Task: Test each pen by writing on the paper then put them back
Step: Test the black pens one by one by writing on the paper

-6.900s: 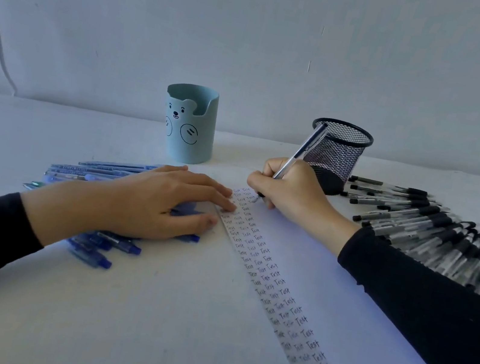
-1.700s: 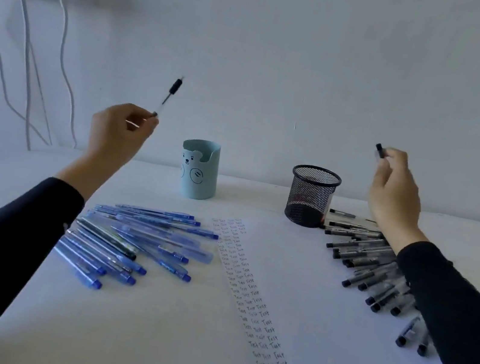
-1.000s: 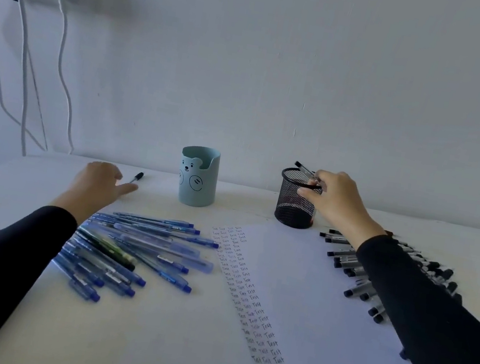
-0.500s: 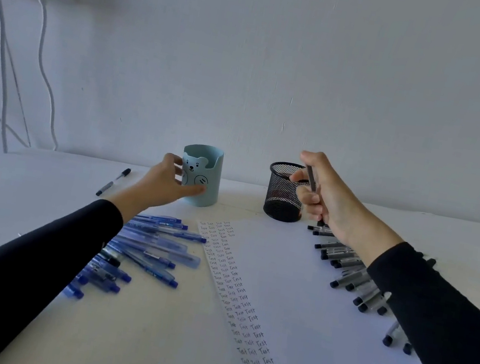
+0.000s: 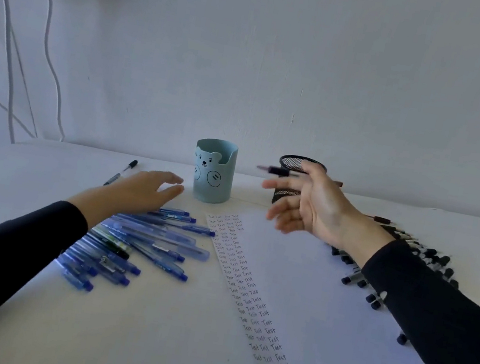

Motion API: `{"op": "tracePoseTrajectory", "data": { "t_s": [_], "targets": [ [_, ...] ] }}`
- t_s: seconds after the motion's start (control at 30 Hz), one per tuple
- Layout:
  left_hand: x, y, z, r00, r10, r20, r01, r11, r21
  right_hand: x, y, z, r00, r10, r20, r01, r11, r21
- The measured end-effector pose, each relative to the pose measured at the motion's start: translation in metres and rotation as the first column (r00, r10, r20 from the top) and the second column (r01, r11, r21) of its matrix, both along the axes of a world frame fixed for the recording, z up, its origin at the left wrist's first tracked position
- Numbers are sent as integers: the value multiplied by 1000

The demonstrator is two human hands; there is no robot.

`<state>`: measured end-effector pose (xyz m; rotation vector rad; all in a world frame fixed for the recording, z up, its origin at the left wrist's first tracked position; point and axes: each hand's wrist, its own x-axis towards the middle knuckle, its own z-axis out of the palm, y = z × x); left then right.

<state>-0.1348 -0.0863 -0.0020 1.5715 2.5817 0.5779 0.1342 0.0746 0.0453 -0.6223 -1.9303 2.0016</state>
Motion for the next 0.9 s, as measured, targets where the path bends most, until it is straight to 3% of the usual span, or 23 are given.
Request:
{"op": "tracePoseTrajectory", "data": {
  "t_s": [0.1,0.23,0.4,0.5,0.8,0.9],
  "targets": [
    [-2,-7,-4,1000,-20,-4,20,995,-98,-14,-8,-11,995,-38,95,28,994,101],
    [0,-13,-5,999,-31,-7,30,992,-121,-29,-10,-22,994,4,112,-20,990,140],
    [-2,-16,-14,1000,-2,3,2,994,-111,-43,-7,-41,971,-238,27,195,853,485],
    [1,-16,-16,1000,-18,-2,18,995,-100,-49,-5,-51,953,-300,-46,282,822,494],
    [2,-19,-17,1000,-26,-3,26,992,-121,-53,-18,-65,940,-317,-130,331,744,580],
    [8,-20,-10,997,-6,-80,2,999,-39,-52,-19,-64,939,-307,-156,340,752,565]
  ]
}}
